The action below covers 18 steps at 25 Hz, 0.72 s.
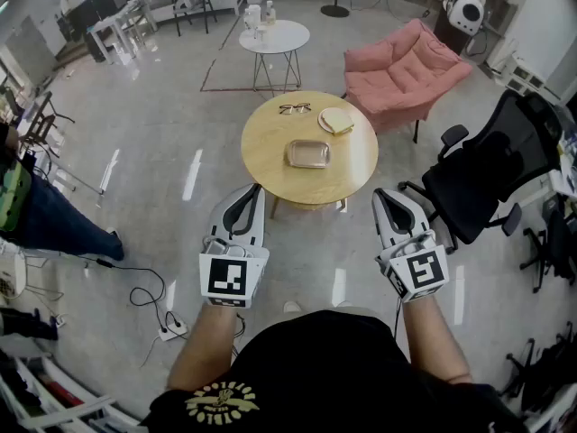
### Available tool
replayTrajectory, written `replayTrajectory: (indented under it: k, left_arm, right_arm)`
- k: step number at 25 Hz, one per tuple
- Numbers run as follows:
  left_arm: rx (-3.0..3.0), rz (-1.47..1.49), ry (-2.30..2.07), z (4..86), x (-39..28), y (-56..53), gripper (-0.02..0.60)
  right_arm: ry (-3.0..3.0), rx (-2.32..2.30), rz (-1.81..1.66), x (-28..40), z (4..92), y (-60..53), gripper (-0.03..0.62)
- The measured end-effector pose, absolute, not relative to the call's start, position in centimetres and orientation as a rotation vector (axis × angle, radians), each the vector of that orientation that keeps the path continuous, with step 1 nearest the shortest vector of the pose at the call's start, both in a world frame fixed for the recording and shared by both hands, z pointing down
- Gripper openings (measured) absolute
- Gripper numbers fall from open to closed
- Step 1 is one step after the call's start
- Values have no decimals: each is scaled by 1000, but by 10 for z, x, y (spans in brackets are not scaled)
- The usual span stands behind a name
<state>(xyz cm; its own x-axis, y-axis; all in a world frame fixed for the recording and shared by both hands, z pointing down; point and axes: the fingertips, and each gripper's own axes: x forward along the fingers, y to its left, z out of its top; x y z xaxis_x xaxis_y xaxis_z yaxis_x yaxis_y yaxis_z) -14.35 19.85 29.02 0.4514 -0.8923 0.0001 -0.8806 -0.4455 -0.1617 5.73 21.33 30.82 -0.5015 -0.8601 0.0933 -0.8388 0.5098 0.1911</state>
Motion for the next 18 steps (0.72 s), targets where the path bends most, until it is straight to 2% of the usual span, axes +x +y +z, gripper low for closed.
replayTrajectory:
  k: [10, 18]
  left_arm:
    - [-2602, -194, 1562, 307, -156, 203, 18]
    - [-2611, -131, 1626, 311, -167, 190, 18]
  right_arm:
    - [-2575, 1498, -123, 53, 311, 223, 15]
    - [-2597, 1506, -65, 58, 313, 201, 15]
